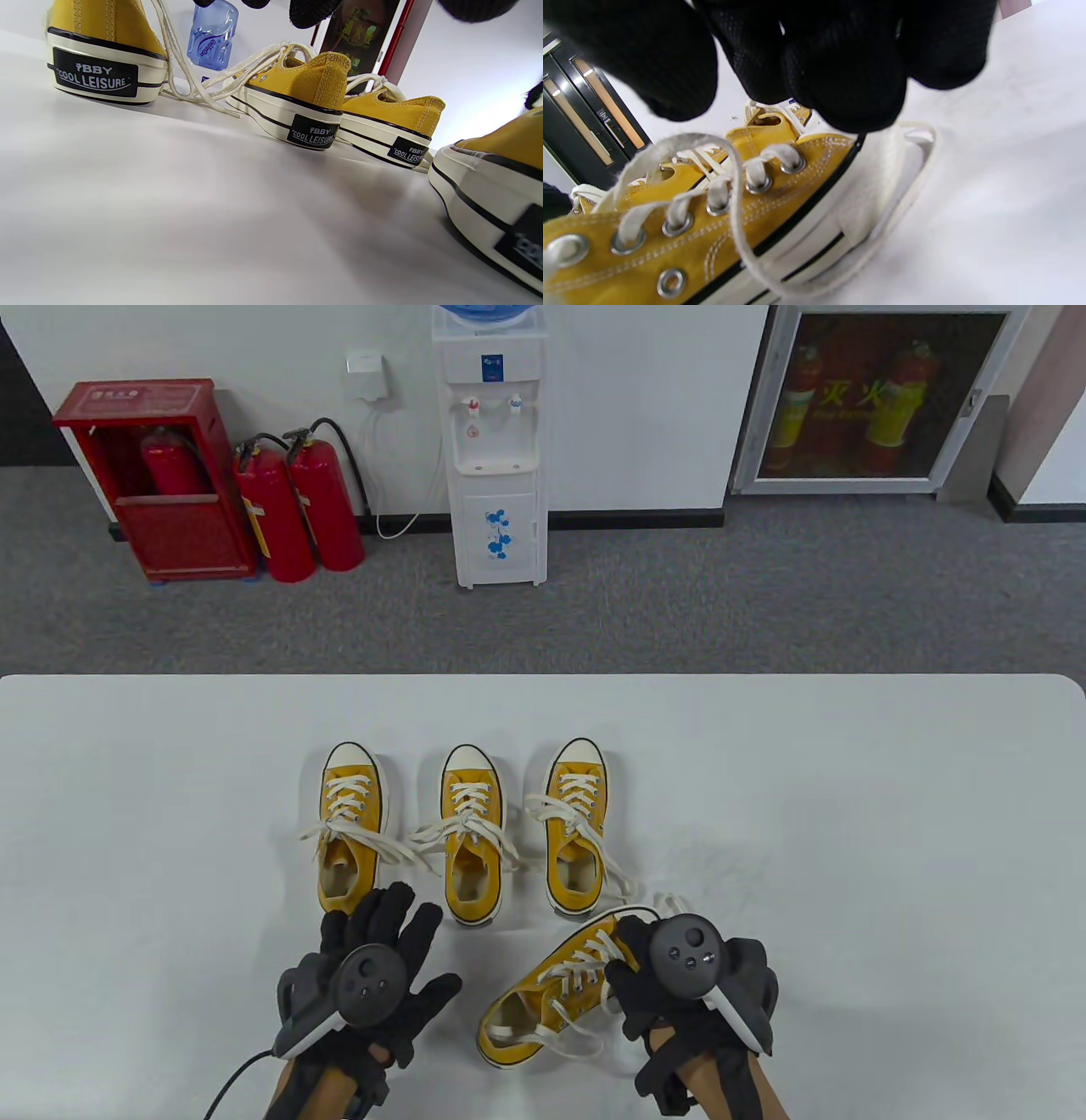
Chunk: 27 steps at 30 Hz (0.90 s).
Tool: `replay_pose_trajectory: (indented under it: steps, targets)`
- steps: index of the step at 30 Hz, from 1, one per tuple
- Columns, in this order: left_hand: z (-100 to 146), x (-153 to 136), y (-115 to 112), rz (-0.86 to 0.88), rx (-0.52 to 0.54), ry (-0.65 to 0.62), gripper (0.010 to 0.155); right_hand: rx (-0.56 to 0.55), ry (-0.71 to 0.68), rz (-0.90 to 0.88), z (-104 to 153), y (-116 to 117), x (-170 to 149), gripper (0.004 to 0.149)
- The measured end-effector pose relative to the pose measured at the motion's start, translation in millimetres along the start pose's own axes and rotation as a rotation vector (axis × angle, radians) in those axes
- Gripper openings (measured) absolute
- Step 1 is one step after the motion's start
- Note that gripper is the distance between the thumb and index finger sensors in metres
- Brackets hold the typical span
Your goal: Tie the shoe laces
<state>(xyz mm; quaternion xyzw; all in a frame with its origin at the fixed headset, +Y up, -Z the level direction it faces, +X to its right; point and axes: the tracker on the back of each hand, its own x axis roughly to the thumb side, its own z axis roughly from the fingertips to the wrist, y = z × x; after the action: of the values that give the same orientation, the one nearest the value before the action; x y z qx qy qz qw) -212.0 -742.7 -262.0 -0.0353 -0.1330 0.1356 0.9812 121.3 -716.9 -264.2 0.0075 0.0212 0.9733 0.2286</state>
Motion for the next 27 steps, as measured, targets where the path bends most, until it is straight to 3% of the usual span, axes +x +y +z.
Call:
replay_pose_trajectory:
  steps: [5,9,12,21,27]
  targets:
    - [0,0,0,0.000,0.003,0.000,0.086,0.035,-0.019,0.053,-4,13,2,0.066]
    - [0,1,0,-0.002,-0.001,0.001,0.086,-0.031,-0.041,0.043,-5,17,3,0.047]
    - [0,1,0,-0.002,-0.001,0.000,0.086,-0.020,-0.032,-0.055,-7,14,-1,0.039]
    - [-1,1,0,0.001,0.003,-0.001,0.086,0.060,-0.068,-0.294,-8,4,-8,0.042]
    - [-1,1,0,0.000,0.003,-0.002,0.086,0.026,-0.131,-0.281,-1,-6,5,0.044]
